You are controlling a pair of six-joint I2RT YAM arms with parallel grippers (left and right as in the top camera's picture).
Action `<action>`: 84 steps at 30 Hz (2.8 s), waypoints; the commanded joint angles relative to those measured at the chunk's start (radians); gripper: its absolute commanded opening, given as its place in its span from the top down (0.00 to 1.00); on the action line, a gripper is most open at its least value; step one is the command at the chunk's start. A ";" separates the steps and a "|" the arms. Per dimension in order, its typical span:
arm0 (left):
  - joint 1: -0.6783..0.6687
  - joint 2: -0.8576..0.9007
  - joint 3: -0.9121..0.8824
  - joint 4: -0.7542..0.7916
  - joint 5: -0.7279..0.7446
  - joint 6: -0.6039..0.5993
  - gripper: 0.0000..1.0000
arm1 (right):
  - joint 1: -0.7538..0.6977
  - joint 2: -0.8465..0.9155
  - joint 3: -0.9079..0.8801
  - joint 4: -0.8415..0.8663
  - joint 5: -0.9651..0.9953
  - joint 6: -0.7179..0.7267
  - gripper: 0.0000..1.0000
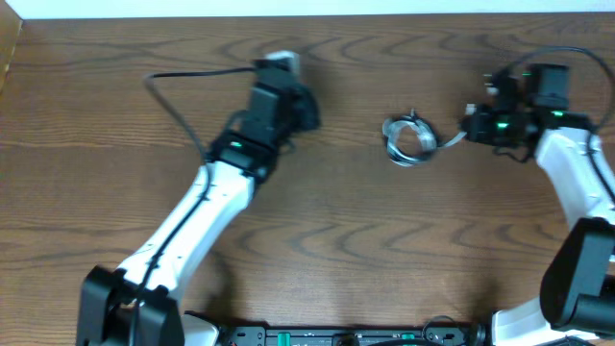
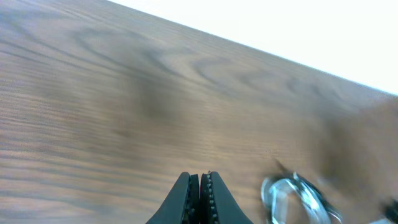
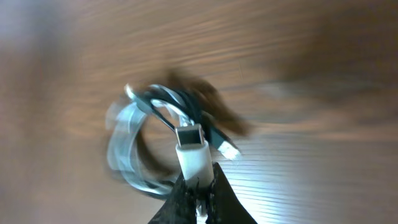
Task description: Untangle cables
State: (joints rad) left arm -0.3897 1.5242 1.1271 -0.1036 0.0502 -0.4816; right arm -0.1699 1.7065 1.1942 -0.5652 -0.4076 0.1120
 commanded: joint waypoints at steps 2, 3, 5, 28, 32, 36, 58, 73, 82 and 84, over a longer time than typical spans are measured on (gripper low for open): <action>0.089 -0.059 0.001 -0.026 -0.032 0.013 0.92 | -0.104 0.003 -0.005 -0.005 0.046 0.079 0.99; 0.105 -0.064 0.001 -0.035 -0.032 0.013 0.92 | -0.122 0.003 -0.005 -0.008 0.037 0.078 0.99; 0.126 -0.074 0.001 -0.054 -0.032 0.013 0.92 | -0.146 0.003 -0.005 -0.021 0.035 0.078 0.99; 0.135 -0.031 -0.027 -0.124 0.267 0.018 0.86 | 0.130 -0.135 0.026 -0.048 -0.122 0.101 0.99; 0.130 0.009 -0.038 -0.121 0.345 0.037 0.84 | 0.171 -0.242 0.048 -0.053 -0.101 0.106 0.99; 0.097 0.051 -0.044 -0.111 0.392 0.066 0.83 | 0.177 -0.326 0.050 -0.058 -0.063 0.136 0.99; -0.147 0.230 -0.044 0.165 0.440 0.017 0.41 | 0.177 -0.388 0.050 -0.127 -0.078 0.145 0.99; -0.179 0.282 -0.044 0.348 0.554 -0.082 0.42 | 0.177 -0.388 0.050 -0.128 -0.077 0.142 0.99; -0.179 0.282 -0.044 0.353 0.597 -0.101 0.54 | 0.177 -0.388 0.050 -0.127 -0.077 0.138 0.99; -0.179 0.282 -0.044 0.353 0.597 -0.101 0.66 | 0.177 -0.388 0.050 -0.127 -0.077 0.138 0.99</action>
State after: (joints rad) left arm -0.5701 1.8030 1.0775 0.2443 0.6277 -0.5812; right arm 0.0044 1.3273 1.2289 -0.6933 -0.4713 0.2455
